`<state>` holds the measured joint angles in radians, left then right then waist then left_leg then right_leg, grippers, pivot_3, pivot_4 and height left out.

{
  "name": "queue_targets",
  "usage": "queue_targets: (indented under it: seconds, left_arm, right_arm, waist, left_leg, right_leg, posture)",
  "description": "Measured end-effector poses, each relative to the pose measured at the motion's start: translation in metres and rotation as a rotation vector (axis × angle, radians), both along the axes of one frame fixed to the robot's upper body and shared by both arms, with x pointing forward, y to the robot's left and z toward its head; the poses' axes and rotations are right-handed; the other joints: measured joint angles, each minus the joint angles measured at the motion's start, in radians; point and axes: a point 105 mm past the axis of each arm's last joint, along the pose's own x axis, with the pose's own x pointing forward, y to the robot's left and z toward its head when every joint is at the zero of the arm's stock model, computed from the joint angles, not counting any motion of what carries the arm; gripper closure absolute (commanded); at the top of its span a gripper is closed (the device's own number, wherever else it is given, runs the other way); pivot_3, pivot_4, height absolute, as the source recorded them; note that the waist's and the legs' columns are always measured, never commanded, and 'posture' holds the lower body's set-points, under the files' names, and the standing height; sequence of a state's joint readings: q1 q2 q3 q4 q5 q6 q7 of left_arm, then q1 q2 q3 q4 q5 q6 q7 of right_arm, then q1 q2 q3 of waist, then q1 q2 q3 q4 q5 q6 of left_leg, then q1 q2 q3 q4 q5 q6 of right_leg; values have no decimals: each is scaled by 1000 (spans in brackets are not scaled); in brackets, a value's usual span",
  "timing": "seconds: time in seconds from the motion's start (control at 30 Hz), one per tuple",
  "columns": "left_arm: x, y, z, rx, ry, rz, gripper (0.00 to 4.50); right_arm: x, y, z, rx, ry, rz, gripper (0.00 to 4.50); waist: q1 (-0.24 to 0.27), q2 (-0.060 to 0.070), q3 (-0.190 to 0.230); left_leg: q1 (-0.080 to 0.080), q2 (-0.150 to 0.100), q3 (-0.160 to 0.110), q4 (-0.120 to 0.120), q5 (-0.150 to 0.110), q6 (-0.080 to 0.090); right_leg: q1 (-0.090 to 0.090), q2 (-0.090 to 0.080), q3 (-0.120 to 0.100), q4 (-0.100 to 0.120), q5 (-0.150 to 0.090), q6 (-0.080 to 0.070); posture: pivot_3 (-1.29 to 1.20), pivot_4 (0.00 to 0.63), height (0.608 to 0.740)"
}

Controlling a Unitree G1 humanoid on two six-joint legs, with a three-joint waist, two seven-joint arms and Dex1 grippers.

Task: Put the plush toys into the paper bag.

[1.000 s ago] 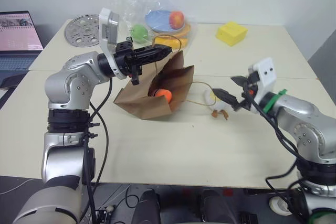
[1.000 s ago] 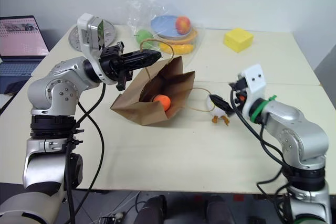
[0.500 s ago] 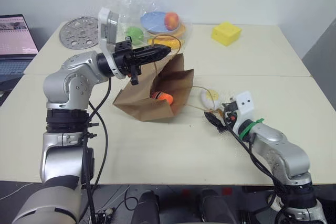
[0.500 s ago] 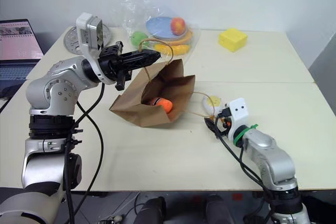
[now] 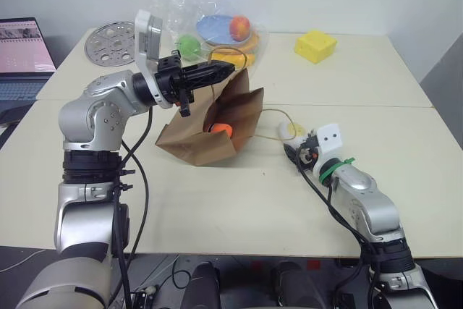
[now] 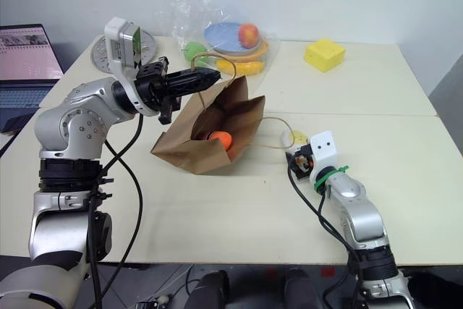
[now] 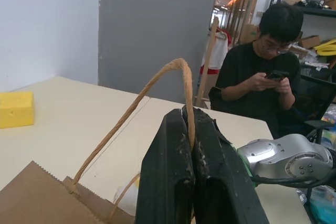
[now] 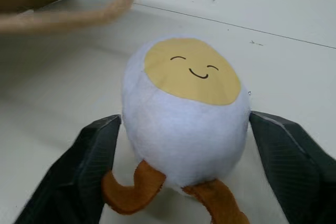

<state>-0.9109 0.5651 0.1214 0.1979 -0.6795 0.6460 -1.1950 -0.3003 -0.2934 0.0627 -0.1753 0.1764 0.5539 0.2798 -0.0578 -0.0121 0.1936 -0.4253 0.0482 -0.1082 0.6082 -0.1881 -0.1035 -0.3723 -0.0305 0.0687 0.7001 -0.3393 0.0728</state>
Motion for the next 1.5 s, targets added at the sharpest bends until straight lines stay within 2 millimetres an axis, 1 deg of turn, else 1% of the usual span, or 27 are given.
queue_targets:
  seconds: [0.03, 0.07, 0.13, 0.27, 0.3, 0.33, 0.4, 0.43, 0.5, 0.57, 0.63, 0.67, 0.7, 0.73, 0.8, 0.83, 0.9, 0.93, 0.97, 1.0, 1.07, 1.13, 1.3, 1.37, 1.43, 1.5]
  left_arm:
    - [0, 0, 0, 0, 0, 2, 4500]
    - [0, 0, 0, 0, 1, 3, 4500]
    - [0, 0, 0, 0, 1, 4, 4500]
    - [0, 0, 0, 0, 1, 3, 4500]
    - [0, 0, 0, 1, 1, 3, 4500]
    - [0, 0, 0, 1, 1, 3, 4500]
    - [0, 0, 0, 1, 1, 3, 4500]
    - [0, 0, 0, 1, 1, 3, 4500]
    - [0, 0, 0, 1, 0, 3, 4500]
    - [0, 0, 0, 2, 1, 2, 4500]
    - [1, 1, -1, 3, 3, 4, 4500]
    - [1, 1, -1, 3, 3, 2, 4500]
    - [1, 1, -1, 3, 2, -1, 4500]
    - [1, 1, -1, 4, 3, -1, 4500]
    - [2, 1, -1, 6, 3, -3, 4500]
    - [2, 0, -1, 7, 3, -3, 4500]
    - [3, 0, -1, 8, -4, -3, 4500]
    - [3, 0, -1, 7, -5, -2, 4500]
    - [3, 0, -1, 7, -4, -1, 4500]
    - [3, 0, -1, 7, -4, -1, 4500]
    - [4, 0, -1, 7, -4, 0, 4500]
    - [4, 0, -1, 7, -5, 0, 4500]
    - [3, 0, -1, 7, -6, 0, 4500]
    - [3, 0, 0, 8, -7, 1, 4500]
    - [3, 0, -1, 9, -8, 1, 4500]
    - [3, 0, -1, 9, -9, 2, 4500]
  right_arm:
    - [-1, 0, -1, -1, 1, 5, 1727]
    - [-2, -1, -2, -1, 3, 7, 2020]
    - [-3, -2, -3, -2, 5, 11, 2784]
    - [-4, -6, 1, -1, -9, 10, 4104]
    - [-4, -9, 2, 0, -14, 5, 4354]
    - [-4, -12, 3, 0, -17, -3, 4492]
    - [-5, -22, 6, -14, -22, -28, 4492]
    - [-5, -31, 11, -20, -34, -53, 4492]
    - [-6, -48, 25, -25, -70, -89, 4492]
    - [-9, -63, 43, -29, -98, -92, 4492]
    - [-12, -70, 67, -34, -147, -69, 4492]
    - [-14, -69, 76, -43, -165, -50, 4492]
    - [-16, -65, 88, -49, -186, 2, 4492]
    - [-17, -57, 93, -64, -185, 58, 4492]
    - [-18, -30, 109, -93, -200, 209, 4492]
    - [-18, -11, 118, -92, -222, 287, 4492]
    - [-19, 16, 127, -68, -244, 383, 4492]
    - [-18, 25, 126, -59, -241, 408, 4492]
    - [-16, 36, 121, -56, -218, 438, 4492]
    - [-14, 43, 114, -63, -194, 453, 4492]
    - [-9, 51, 99, -84, -139, 469, 4492]
    - [-7, 59, 90, -116, -109, 493, 4492]
    - [-5, 83, 87, -151, -119, 561, 4492]
    - [-4, 90, 85, -154, -121, 571, 4492]
    - [1, 96, 85, -154, -117, 572, 4492]
    - [6, 105, 89, -150, -133, 580, 4492]
  waist:
    - [0, 0, 0]
    - [0, 0, 0]
    - [0, 0, 0]
    - [0, 0, 0]
    - [0, 0, 0]
    - [1, 0, 0]
    - [1, 0, 0]
    - [1, 0, 0]
    - [1, 0, 0]
    - [2, 0, 0]
    - [2, 0, 0]
    - [1, 0, 0]
    - [-3, 0, 0]
    - [-6, 0, 0]
    - [-14, 1, 0]
    - [-18, 1, 0]
    - [-20, 0, 0]
    - [-20, 0, 0]
    - [-21, 0, 0]
    - [-20, 0, 0]
    - [-13, 0, 0]
    - [-9, 0, 0]
    - [-7, 0, 0]
    - [-7, 0, 0]
    - [-7, 0, 0]
    - [-7, 0, 0]
  left_leg:
    - [0, 0, 0, 0, 0, 0]
    - [0, 0, 0, 0, 0, 0]
    - [0, 0, 0, 0, 0, 0]
    - [0, 0, 0, 0, 0, 0]
    - [0, 0, 0, 0, 0, 0]
    - [0, 0, 0, 0, 0, 0]
    - [0, 0, 0, 0, 0, 0]
    - [0, 0, 0, 0, 0, 0]
    - [0, 0, 0, 0, 0, 0]
    - [0, 0, 0, 0, 0, 0]
    - [0, 0, 0, 0, 0, 0]
    - [0, 0, 0, 0, 0, 0]
    - [0, 0, 0, 0, 0, 0]
    - [0, 0, 1, 0, 0, 0]
    - [1, 0, 1, 0, 0, 0]
    - [1, 0, 0, 0, 0, 0]
    - [1, 0, 0, 0, 0, 0]
    - [0, 0, 0, 0, 0, 0]
    - [0, 0, 0, 0, 0, 0]
    - [0, 0, 0, 0, 0, 0]
    - [-1, 0, -1, 0, 0, 0]
    - [-2, 0, -1, 0, 0, 0]
    - [-1, 0, -1, 0, 0, 0]
    - [-1, 0, -1, 0, 0, 0]
    - [-2, 0, -1, 0, 0, 0]
    - [-1, 0, -1, 0, 0, 0]
  right_leg:
    - [0, 0, 0, 0, 0, 0]
    - [0, 0, 0, 0, 0, 0]
    - [0, 0, 0, 0, 0, 0]
    - [0, 0, 0, 0, 0, 0]
    - [0, 0, 0, 0, 0, 0]
    - [0, 0, 0, 0, 0, 0]
    - [0, 0, 0, 0, 0, 0]
    - [0, 0, 0, 0, 0, 0]
    - [0, 0, 0, 0, 0, 0]
    - [0, 0, 0, 0, 0, 0]
    - [0, 0, 0, 0, 0, 0]
    - [0, 0, 0, 0, 0, 0]
    - [0, 0, 0, 0, 0, 0]
    - [0, 0, 1, 0, 0, 0]
    - [0, 0, 1, 0, 0, 0]
    - [0, 0, 1, 0, 0, 0]
    - [1, 0, 0, 0, 0, 0]
    - [1, 0, 0, 0, 0, 0]
    - [0, 0, 0, 0, 0, 0]
    - [0, 0, 0, -1, 0, 0]
    - [0, 0, -1, -1, 0, 0]
    - [-1, 0, -1, -1, 0, 0]
    - [-1, 0, -1, -1, 0, 0]
    - [-1, 0, -2, 0, 0, 0]
    - [-1, 0, -2, 0, 0, 0]
    - [-1, 0, -2, 0, 0, 0]
  posture:
    - [0, 150, 740]
    - [0, 150, 740]
    - [0, 150, 740]
    - [0, 150, 740]
    - [0, 150, 740]
    - [0, 150, 740]
    - [0, 150, 740]
    - [0, 150, 740]
    - [0, 150, 740]
    - [0, 150, 740]
    - [0, 150, 740]
    - [0, 150, 740]
    - [0, 150, 740]
    - [0, 150, 740]
    - [0, 150, 740]
    - [0, 150, 740]
    - [0, 150, 740]
    - [0, 150, 740]
    - [0, 150, 740]
    - [0, 150, 740]
    - [0, 150, 740]
    - [0, 150, 740]
    - [0, 150, 740]
    - [0, 150, 740]
    - [0, 150, 740]
    - [0, 150, 740]
